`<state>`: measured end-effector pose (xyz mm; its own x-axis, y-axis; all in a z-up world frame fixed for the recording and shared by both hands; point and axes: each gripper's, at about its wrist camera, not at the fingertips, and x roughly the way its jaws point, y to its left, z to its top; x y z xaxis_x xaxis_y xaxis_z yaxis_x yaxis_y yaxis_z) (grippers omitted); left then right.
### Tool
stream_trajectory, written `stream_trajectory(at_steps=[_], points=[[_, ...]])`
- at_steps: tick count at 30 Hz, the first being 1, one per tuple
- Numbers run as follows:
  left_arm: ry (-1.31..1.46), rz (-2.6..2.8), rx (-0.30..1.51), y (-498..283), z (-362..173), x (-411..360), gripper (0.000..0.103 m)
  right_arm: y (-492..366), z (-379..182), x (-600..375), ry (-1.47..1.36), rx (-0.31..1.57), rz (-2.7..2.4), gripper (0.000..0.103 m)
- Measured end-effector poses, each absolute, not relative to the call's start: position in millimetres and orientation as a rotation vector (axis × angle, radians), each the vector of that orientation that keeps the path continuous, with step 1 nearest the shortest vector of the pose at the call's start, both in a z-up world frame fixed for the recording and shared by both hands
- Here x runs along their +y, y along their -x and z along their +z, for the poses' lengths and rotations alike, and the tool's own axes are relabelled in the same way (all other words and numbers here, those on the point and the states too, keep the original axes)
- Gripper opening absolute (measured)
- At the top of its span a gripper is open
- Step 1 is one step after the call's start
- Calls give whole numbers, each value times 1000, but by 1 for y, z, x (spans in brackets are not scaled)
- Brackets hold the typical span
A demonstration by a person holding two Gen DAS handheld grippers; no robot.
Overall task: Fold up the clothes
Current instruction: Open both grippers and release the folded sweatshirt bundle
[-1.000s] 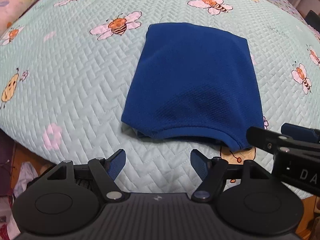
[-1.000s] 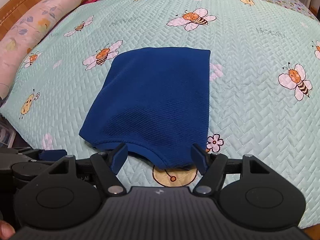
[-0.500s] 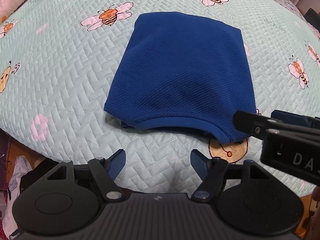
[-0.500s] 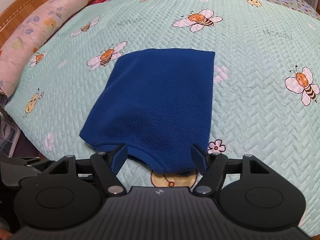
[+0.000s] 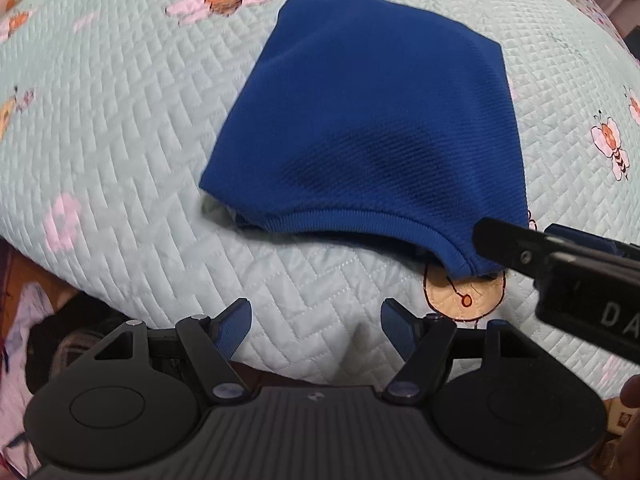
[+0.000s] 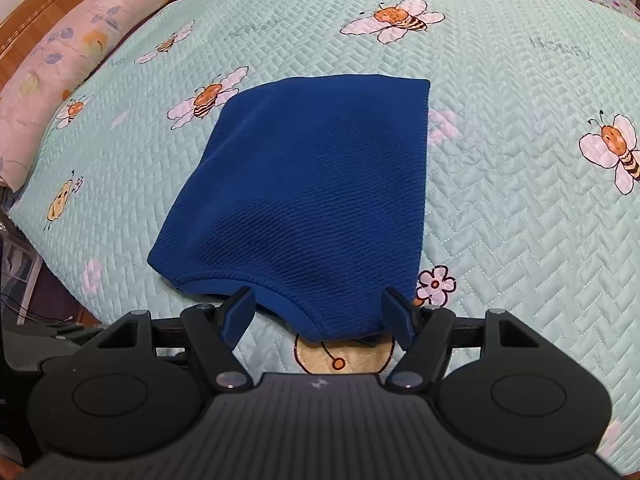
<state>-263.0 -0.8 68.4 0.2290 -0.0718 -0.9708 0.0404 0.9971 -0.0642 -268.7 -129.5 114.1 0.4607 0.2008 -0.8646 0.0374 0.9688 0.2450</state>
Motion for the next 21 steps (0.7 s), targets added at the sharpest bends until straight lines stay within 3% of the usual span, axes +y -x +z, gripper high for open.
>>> stream_trajectory(at_steps=[16,21], points=[[22,-69,1343,266,66,-7,74,271,109,-134,-251,1105,117,70],[208,-77,1331,266,65,6,74,273,108,-154,-355,1054,163,70]])
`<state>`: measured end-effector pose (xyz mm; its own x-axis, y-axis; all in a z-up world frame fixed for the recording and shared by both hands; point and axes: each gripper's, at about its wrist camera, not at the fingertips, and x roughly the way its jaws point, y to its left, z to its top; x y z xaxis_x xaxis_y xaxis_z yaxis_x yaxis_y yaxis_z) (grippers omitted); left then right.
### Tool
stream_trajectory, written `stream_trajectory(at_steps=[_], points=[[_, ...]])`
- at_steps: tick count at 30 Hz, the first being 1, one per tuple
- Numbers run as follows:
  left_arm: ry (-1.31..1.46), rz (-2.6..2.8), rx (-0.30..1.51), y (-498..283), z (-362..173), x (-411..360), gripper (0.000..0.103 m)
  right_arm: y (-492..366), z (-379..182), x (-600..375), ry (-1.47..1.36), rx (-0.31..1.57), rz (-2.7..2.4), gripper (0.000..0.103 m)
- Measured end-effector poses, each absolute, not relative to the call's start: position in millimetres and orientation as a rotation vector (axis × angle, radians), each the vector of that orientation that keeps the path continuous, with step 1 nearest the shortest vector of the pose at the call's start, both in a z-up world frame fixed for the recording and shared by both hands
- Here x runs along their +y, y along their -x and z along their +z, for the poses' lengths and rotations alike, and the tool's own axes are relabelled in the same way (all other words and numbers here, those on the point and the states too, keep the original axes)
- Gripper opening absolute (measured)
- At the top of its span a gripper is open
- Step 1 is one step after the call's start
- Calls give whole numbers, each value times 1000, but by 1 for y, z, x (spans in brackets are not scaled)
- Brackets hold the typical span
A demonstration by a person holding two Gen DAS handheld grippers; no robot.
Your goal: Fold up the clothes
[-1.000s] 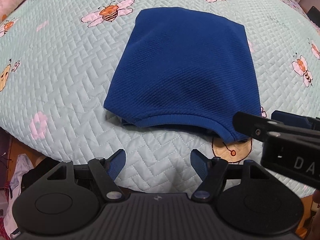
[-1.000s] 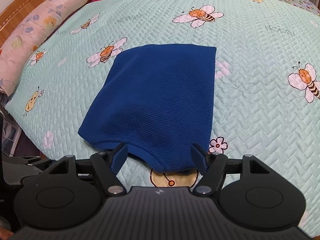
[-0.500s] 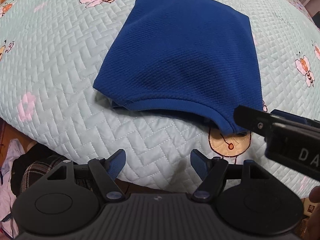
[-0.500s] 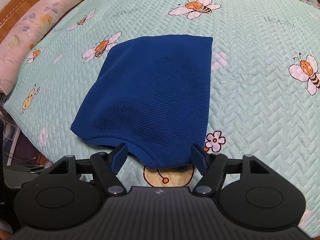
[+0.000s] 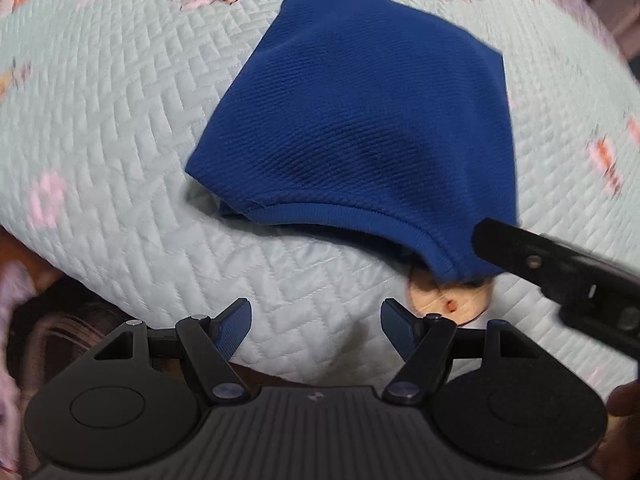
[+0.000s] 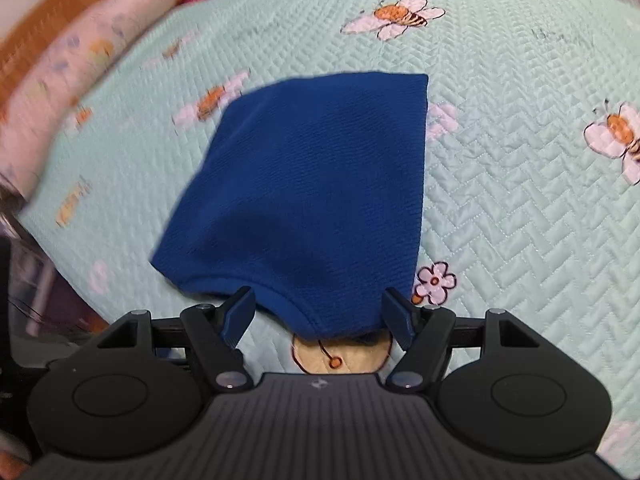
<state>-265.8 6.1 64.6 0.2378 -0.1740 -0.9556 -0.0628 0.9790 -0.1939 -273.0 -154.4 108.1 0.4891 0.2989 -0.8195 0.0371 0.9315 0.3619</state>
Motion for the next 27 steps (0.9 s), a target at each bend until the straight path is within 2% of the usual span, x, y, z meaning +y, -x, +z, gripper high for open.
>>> stream_trajectory(at_steps=[4,11,21,27], points=[[454,-54,1314,272,57,26,74,277,98,-190,-521,1023,171,70],[728,-21,1196,287,52,45,74,286,88,-211,-583,987,172,70],[836,-29,1075,289,50,44,73,284,85,-204,-571,944,251,70],[969,-18,1066,286,37,54,74,271,54,-220,-651,1012,219,70]])
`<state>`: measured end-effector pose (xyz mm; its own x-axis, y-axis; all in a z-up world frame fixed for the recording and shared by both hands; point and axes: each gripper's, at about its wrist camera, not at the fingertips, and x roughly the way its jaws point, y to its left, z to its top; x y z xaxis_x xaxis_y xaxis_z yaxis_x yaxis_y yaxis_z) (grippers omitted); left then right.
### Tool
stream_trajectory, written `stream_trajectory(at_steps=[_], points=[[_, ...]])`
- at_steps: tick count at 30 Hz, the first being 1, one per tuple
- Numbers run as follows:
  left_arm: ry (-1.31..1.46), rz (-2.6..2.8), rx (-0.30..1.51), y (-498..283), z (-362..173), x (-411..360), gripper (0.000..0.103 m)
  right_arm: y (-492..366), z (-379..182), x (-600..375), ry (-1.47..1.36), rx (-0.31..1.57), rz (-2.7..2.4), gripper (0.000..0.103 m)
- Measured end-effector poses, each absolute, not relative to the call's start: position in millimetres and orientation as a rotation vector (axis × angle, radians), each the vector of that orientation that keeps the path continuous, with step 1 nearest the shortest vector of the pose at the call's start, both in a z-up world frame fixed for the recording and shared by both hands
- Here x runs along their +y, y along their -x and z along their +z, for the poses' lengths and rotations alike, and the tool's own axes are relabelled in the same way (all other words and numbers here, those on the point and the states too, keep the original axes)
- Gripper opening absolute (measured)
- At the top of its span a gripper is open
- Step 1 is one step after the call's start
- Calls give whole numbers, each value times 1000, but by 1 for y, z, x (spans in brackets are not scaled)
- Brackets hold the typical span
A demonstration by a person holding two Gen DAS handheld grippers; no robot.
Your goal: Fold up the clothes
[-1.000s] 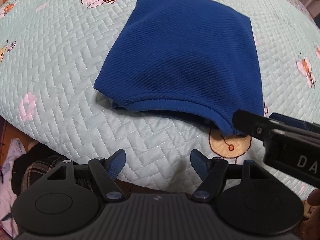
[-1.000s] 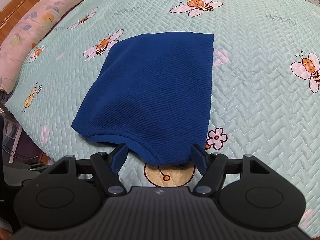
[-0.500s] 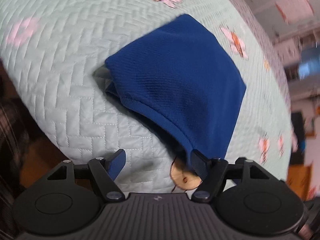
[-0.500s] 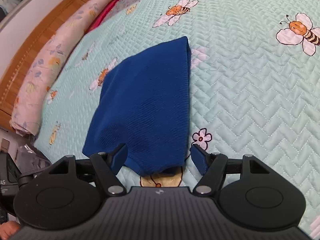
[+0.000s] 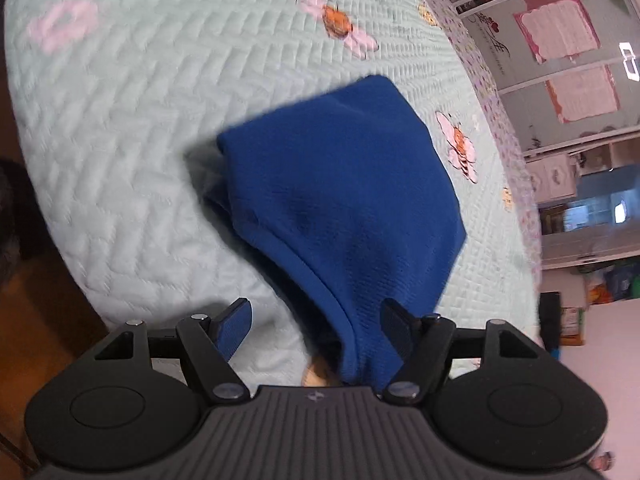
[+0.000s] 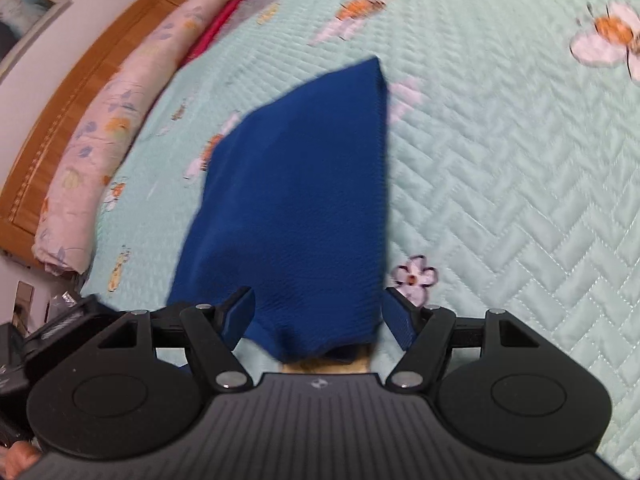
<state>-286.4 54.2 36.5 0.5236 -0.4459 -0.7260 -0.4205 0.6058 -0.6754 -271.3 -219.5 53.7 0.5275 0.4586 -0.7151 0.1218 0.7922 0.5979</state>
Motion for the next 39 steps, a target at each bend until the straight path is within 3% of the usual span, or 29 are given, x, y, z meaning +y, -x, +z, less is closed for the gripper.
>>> stream_trajectory(at_steps=[14,31,35,37,39], points=[[996,103,923,297,39,94,74,254,-2,-242,-1076,1052,399,70],[910,-170,877,251,11,116,78,223,-11,-245,-1115,1043,522,70],[892,-280,897,245,7,123,77,225,-12,-248,-1093,1044,551,61],[851,-316,912,242,7,122,64,227,-13,-250,-1080,1052,544,52],[830,-322,917,241,6,123,33,228,-16,-253,-1088,1057,532,36]])
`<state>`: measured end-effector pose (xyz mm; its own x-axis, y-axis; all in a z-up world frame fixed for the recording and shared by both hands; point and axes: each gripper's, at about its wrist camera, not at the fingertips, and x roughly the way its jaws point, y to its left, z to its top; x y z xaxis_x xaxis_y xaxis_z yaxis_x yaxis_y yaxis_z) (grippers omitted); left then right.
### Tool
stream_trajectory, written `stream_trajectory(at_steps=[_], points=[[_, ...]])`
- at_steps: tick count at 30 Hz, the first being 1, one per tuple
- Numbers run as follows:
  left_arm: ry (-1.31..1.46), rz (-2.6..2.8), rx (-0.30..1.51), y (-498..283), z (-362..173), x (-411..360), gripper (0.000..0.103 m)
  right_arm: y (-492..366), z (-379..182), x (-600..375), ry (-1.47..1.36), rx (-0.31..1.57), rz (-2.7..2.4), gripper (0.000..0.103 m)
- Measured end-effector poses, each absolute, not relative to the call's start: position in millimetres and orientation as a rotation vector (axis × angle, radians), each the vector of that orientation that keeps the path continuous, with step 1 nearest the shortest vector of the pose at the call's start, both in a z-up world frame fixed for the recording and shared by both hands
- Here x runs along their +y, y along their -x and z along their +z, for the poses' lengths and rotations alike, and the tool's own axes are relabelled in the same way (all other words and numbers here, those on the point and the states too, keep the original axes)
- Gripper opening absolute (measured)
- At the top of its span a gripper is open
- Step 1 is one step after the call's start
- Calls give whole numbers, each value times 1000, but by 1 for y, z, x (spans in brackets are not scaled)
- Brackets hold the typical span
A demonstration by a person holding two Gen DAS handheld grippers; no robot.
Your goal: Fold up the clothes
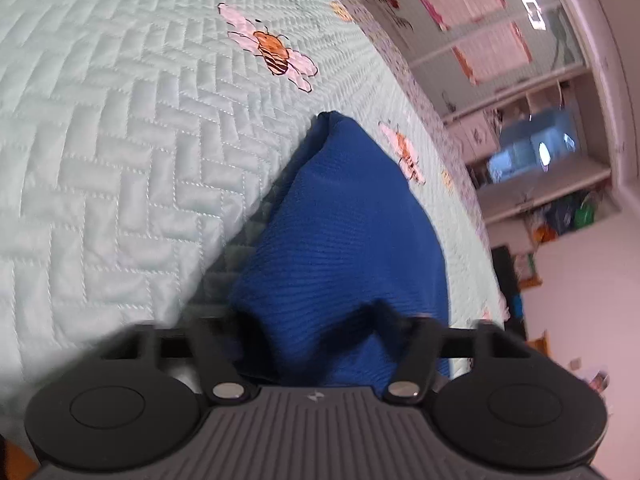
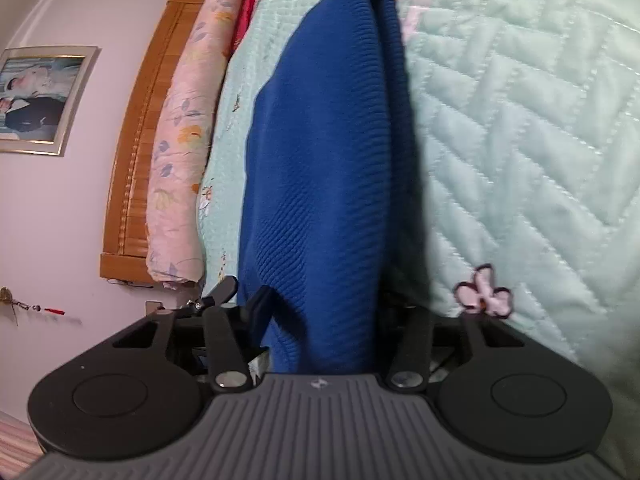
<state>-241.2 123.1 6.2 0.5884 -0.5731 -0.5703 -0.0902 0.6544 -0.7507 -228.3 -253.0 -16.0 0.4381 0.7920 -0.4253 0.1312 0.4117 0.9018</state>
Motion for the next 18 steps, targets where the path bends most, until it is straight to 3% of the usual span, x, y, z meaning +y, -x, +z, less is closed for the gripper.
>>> stream_trajectory(at_steps=[3,18], points=[[832,-343,902,245,10,126,24,232,-16,-255,-1108,1047,517,25],[710,-528,757,243,115,96,22,270,60,-278,-1219,764,529,22]])
